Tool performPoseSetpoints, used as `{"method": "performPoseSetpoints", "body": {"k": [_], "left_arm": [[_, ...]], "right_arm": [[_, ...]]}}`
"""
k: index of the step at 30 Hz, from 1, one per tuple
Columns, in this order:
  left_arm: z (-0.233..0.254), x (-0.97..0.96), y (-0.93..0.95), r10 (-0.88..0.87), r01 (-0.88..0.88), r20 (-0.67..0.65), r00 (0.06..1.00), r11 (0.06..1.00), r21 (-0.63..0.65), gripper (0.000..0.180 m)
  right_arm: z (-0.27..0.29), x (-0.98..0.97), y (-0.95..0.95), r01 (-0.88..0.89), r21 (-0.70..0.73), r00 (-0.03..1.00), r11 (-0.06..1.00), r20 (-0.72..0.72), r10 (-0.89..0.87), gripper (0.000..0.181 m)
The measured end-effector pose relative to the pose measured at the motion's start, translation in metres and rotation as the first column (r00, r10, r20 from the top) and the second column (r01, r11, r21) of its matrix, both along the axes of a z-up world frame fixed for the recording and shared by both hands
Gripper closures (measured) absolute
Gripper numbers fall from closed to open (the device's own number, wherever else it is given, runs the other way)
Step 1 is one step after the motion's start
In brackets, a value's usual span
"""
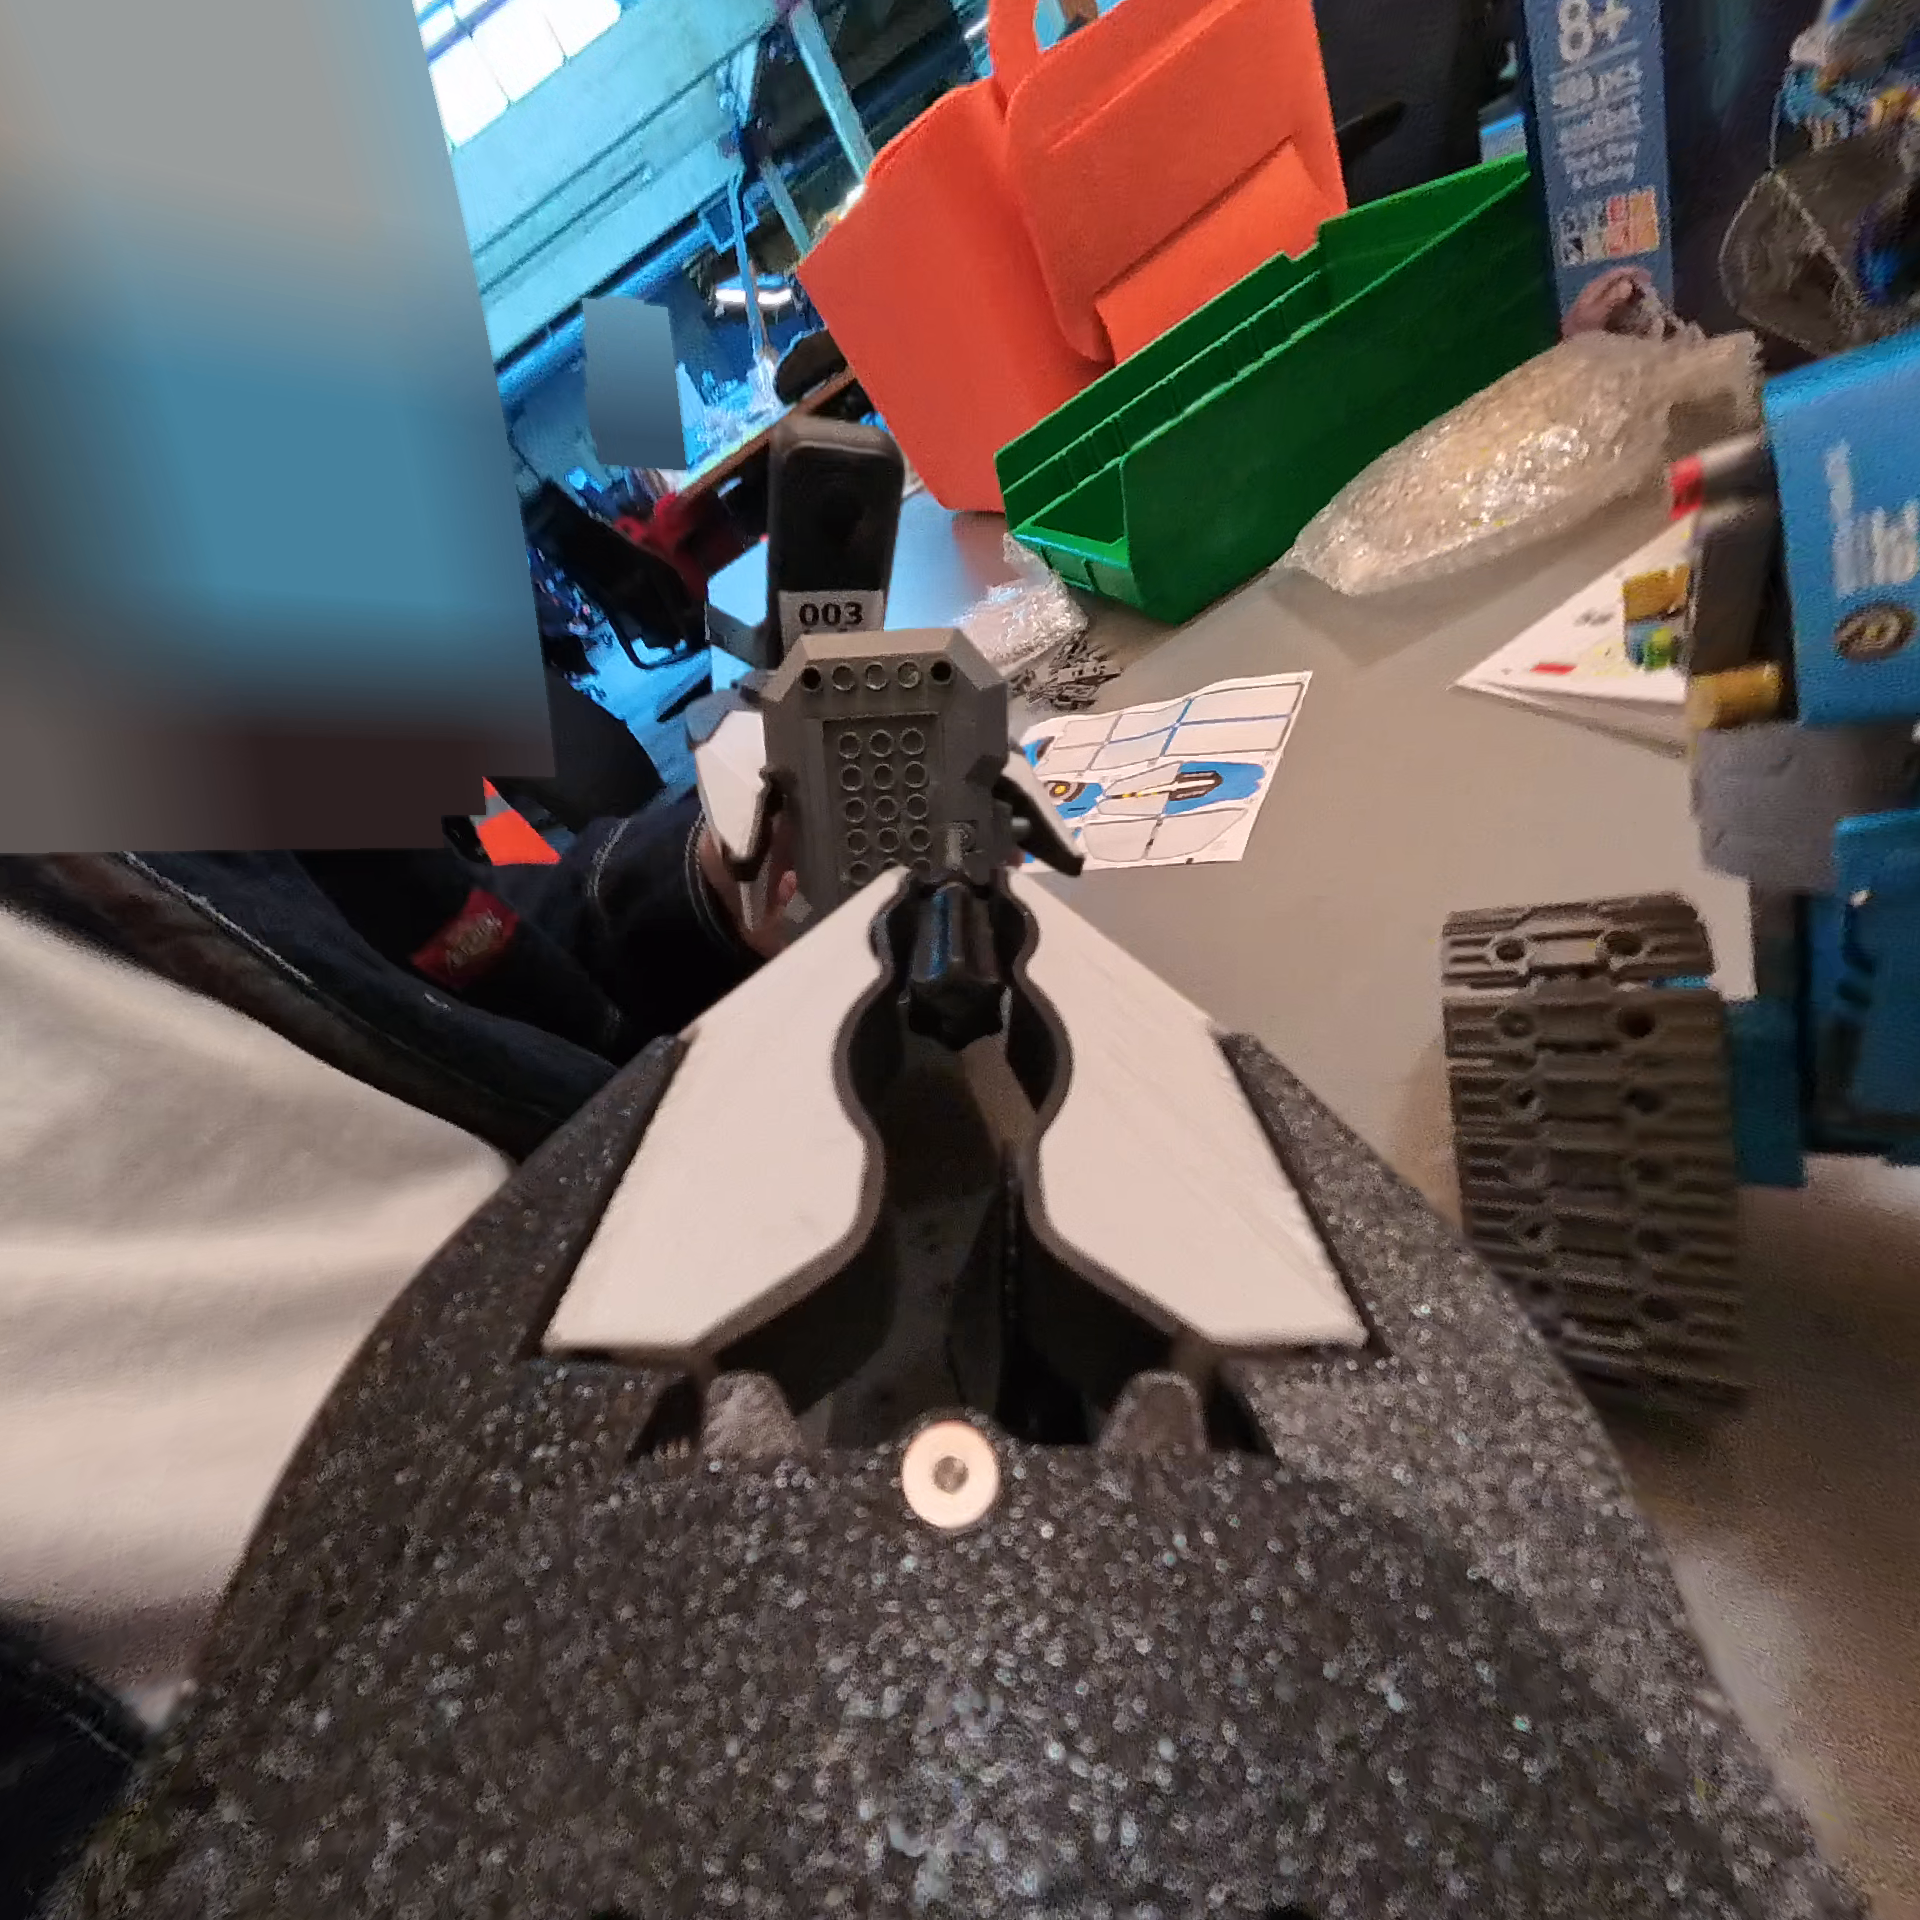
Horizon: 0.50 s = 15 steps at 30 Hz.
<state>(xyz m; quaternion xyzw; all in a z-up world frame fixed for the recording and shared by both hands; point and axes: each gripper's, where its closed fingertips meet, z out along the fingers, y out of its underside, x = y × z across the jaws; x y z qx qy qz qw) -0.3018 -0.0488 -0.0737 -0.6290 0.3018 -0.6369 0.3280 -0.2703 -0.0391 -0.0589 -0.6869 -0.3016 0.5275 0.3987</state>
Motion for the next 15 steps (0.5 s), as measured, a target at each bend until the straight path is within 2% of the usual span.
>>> {"method": "performPoseSetpoints", "body": {"k": [15], "left_arm": [[0.0004,0.0001,-0.0013,0.012,-0.012,-0.019,1.0,1.0,0.008,0.102]], "right_arm": [[-0.0026,0.0004,0.0001,0.025,-0.029,1.0,0.999,0.01,-0.024,0.169]]}}
